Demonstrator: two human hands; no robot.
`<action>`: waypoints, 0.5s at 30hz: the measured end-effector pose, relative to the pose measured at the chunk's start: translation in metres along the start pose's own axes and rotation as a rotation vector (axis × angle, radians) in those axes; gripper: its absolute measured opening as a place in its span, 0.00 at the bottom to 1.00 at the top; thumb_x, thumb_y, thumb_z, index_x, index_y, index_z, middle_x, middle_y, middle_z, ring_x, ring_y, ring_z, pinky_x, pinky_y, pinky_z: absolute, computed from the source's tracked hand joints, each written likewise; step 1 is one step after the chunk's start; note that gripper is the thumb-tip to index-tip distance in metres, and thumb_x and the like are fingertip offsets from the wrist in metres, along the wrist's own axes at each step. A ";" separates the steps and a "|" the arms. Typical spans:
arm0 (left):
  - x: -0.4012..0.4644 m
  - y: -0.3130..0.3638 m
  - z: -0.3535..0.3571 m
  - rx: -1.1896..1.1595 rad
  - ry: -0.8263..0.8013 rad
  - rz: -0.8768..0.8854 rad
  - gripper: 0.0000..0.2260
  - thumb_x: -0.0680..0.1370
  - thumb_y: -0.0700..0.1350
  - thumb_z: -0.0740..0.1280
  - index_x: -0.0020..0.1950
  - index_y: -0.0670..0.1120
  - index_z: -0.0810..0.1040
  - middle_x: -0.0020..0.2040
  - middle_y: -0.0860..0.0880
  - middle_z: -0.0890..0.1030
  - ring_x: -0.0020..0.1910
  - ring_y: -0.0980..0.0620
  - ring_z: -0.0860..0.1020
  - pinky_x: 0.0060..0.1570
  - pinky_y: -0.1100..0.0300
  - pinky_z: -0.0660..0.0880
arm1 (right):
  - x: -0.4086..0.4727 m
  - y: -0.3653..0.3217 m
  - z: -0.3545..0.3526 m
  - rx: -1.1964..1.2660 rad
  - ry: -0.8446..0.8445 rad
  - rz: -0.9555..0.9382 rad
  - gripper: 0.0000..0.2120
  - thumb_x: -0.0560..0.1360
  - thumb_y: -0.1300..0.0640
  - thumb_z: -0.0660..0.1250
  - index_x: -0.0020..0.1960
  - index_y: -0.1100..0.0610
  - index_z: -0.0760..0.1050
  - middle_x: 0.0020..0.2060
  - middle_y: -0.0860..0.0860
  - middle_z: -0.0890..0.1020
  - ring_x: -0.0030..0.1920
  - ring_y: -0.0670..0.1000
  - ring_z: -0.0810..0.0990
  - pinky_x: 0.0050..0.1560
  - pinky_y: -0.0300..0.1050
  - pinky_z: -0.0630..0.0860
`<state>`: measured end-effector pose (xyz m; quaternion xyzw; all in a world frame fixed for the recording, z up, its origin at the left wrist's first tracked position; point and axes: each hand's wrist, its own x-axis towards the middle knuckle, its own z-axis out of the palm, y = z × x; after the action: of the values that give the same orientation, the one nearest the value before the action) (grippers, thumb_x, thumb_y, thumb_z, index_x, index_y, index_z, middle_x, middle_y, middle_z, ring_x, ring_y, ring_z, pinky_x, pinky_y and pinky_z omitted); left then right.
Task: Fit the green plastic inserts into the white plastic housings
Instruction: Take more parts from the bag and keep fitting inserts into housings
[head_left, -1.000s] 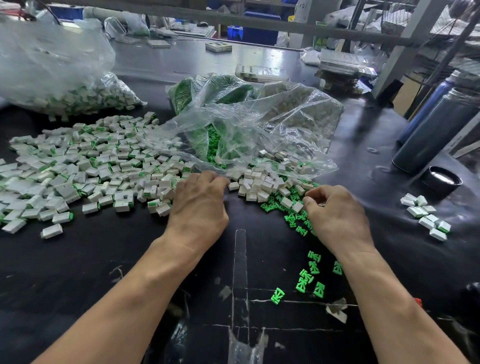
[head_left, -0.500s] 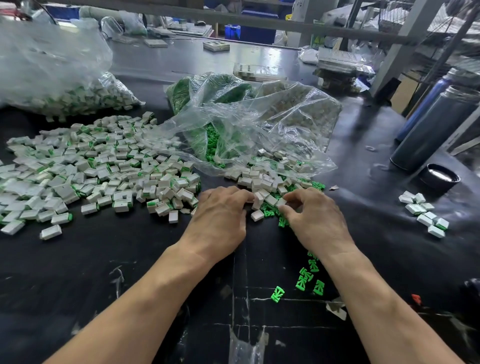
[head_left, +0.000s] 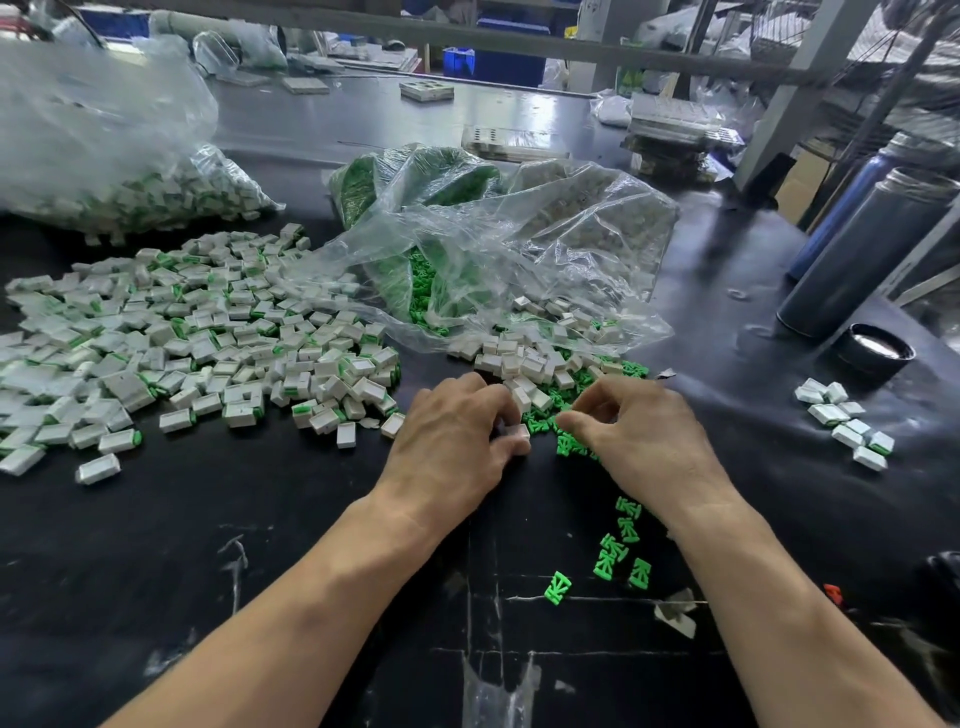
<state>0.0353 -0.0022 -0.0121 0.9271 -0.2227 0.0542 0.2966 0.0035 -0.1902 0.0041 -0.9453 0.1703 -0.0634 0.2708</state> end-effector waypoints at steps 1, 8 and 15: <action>0.000 0.001 0.000 0.004 -0.003 -0.001 0.06 0.77 0.55 0.72 0.51 0.56 0.80 0.50 0.57 0.77 0.52 0.56 0.73 0.60 0.58 0.65 | -0.002 -0.002 0.001 -0.026 -0.037 -0.008 0.12 0.72 0.37 0.76 0.47 0.43 0.82 0.42 0.39 0.80 0.47 0.45 0.80 0.51 0.48 0.78; -0.002 -0.002 -0.002 -0.091 0.006 -0.049 0.07 0.76 0.50 0.75 0.46 0.57 0.77 0.43 0.59 0.79 0.46 0.59 0.76 0.51 0.60 0.72 | -0.004 -0.013 0.011 -0.123 -0.007 -0.050 0.06 0.76 0.44 0.73 0.49 0.45 0.82 0.50 0.44 0.81 0.54 0.50 0.79 0.52 0.46 0.74; 0.000 -0.005 -0.003 -0.480 0.037 -0.177 0.09 0.75 0.43 0.77 0.47 0.55 0.80 0.40 0.57 0.83 0.40 0.61 0.81 0.41 0.65 0.78 | -0.007 -0.011 0.013 0.049 0.093 -0.106 0.05 0.76 0.53 0.74 0.46 0.48 0.78 0.42 0.43 0.81 0.47 0.51 0.80 0.50 0.48 0.77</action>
<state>0.0377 0.0032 -0.0123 0.8449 -0.1417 -0.0093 0.5158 0.0032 -0.1730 -0.0011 -0.9421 0.1307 -0.1258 0.2820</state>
